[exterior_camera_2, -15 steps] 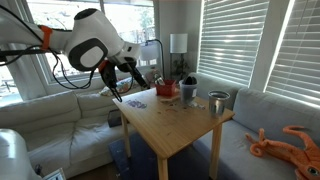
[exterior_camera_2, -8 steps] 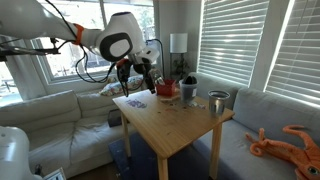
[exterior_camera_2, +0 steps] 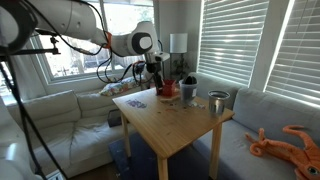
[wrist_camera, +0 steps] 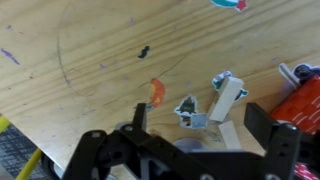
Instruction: Put one wooden block in the silver cup
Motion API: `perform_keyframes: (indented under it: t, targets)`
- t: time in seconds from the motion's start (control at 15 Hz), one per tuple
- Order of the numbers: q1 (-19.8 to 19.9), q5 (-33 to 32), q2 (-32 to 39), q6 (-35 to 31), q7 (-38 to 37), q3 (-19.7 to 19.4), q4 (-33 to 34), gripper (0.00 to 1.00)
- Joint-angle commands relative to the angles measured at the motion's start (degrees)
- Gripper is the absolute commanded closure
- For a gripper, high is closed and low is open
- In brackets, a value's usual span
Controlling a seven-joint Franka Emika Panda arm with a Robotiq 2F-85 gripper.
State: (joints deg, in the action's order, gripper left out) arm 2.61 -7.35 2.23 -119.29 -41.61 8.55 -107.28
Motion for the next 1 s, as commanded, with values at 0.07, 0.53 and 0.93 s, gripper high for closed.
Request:
perform_keyframes:
  t: [0.07,0.53,0.93]
  targets:
    - [-3.21,0.48,3.51,1.3,0.18,-2.06,4.7,0.0]
    - [-4.56,-0.55,7.12,2.93,-0.18,-2.63,8.47,0.0]
    - [-7.99,-1.45,17.29,6.99,0.32,-4.97,16.73,0.0]
